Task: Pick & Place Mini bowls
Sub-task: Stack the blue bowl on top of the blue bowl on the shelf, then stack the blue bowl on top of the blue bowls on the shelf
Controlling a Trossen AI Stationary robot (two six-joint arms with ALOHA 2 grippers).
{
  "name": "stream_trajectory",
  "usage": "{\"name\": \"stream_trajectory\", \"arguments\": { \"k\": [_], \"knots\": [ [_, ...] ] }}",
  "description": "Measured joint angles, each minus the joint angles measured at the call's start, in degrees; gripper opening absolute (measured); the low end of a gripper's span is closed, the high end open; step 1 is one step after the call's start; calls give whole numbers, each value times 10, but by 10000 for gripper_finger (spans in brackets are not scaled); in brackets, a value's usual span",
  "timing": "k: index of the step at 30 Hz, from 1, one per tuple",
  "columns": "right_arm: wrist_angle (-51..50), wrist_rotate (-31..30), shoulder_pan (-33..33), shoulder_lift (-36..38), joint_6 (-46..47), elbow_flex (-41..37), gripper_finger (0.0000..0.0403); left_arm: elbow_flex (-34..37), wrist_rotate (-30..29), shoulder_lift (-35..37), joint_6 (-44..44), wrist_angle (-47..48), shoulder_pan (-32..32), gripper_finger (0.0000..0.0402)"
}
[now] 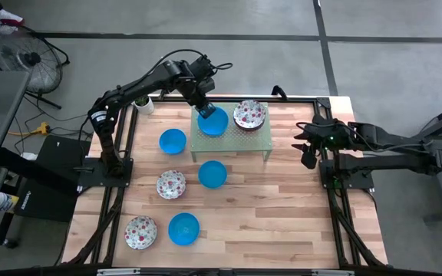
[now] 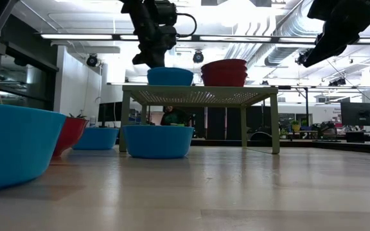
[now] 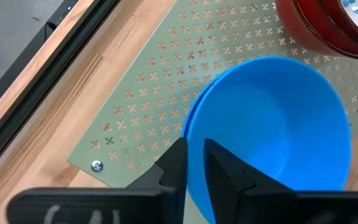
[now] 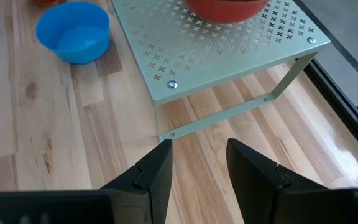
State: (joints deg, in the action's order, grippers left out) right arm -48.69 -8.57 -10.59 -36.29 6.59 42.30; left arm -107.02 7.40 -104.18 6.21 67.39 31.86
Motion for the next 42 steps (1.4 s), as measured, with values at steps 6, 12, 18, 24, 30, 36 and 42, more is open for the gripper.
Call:
{"name": "stream_trajectory", "arguments": {
  "k": [6,12,18,24,30,36,42],
  "knots": [
    [-2,0,0,0,0,0,139,0,0,0,-4,0,0,108],
    [-2,0,0,0,2,0,139,-1,1,1,-13,30,0,154],
    [-5,0,0,0,11,0,139,-1,-3,3,-20,71,0,158],
    [-5,0,0,0,11,0,139,-2,-36,29,-32,103,15,158],
    [-6,-2,0,0,15,0,139,-1,-78,33,-59,162,33,158],
    [-18,-3,0,0,15,0,139,-1,-113,27,-72,178,47,158],
    [-26,-9,0,0,25,0,139,50,-122,29,-73,168,49,158]
  ]
}}
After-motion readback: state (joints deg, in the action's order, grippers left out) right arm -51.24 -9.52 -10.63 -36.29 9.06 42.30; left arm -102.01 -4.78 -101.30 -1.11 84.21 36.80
